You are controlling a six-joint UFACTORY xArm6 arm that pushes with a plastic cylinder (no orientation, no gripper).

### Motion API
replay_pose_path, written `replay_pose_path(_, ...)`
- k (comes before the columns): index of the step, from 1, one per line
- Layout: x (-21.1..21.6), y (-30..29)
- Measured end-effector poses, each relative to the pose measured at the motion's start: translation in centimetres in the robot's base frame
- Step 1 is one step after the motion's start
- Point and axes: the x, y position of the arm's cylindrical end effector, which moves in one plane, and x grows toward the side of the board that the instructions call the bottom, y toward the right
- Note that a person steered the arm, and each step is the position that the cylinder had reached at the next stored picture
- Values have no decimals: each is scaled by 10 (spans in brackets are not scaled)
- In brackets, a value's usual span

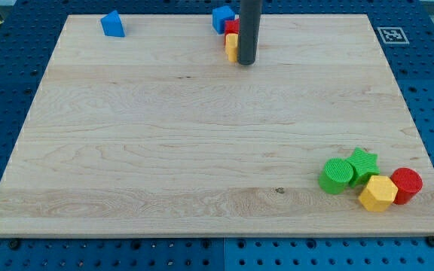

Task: Place the yellow heart below to the red star

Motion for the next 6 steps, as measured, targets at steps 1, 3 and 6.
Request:
replay_pose_path(1,-7,1)
replay_pose_path(3,43,-23)
replay_pose_path(6,8,-289)
